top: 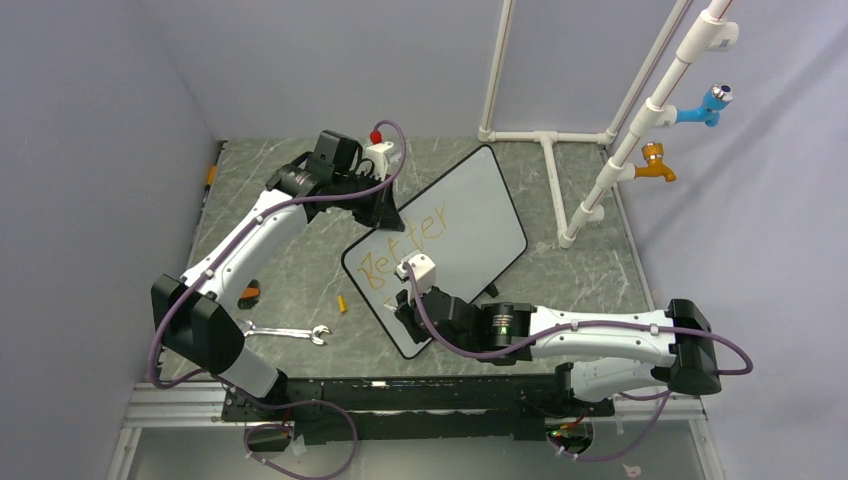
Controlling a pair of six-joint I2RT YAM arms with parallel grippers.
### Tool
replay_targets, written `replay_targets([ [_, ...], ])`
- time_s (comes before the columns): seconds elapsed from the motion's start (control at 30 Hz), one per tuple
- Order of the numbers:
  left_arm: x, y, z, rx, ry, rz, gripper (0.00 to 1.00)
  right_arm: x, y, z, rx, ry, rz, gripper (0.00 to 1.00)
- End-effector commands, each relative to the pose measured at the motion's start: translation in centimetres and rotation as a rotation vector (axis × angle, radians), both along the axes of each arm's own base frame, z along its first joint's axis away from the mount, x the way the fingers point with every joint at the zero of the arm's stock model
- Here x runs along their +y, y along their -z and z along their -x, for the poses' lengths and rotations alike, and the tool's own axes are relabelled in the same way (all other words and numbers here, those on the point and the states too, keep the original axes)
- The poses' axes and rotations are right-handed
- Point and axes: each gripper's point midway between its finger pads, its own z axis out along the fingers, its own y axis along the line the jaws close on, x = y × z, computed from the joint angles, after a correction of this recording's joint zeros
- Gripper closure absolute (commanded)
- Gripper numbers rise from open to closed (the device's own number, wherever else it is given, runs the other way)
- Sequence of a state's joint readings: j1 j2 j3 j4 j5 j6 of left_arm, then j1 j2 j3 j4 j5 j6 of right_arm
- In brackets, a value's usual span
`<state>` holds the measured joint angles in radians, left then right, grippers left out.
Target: Write a sentence on the whiteboard
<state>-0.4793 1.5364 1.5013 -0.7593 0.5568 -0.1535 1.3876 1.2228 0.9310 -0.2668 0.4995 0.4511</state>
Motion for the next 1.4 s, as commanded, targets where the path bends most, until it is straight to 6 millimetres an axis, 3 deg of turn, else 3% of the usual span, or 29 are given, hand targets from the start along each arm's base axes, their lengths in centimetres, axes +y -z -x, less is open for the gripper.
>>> replay_targets([
  [0.0,3.1,2.5,-3.5,-0.136,-0.093,-0.197,1.00,1.1,0.3,0.5,0.030,-0.021,-0.040,1.00],
  [0.23,2.8,2.3,-3.4,-0.133,-0.084,-0.182,1.00,-0.4,2.3,1.0,0.077,0.004,-0.028,1.00],
  [0.37,2.8,2.1,-3.3,-0.134,-0.083,-0.177,1.00,-1.3,2.4,0.9,0.078,0.030,-0.027,1.00],
  [0.6,2.7,2.2,-3.3,-0.133,-0.082,-0.176,1.00,-1.7,1.2,-0.2,0.031,0.079,-0.016,1.00],
  [1.1,2.8,2.2,-3.2,-0.134,-0.083,-0.177,1.00,0.2,-3.2,-3.4,-0.076,0.107,0.004,1.00],
  [1.37,2.8,2.2,-3.3,-0.133,-0.082,-0.179,1.00,0.8,-3.4,-3.6,-0.074,0.087,-0.001,1.00],
])
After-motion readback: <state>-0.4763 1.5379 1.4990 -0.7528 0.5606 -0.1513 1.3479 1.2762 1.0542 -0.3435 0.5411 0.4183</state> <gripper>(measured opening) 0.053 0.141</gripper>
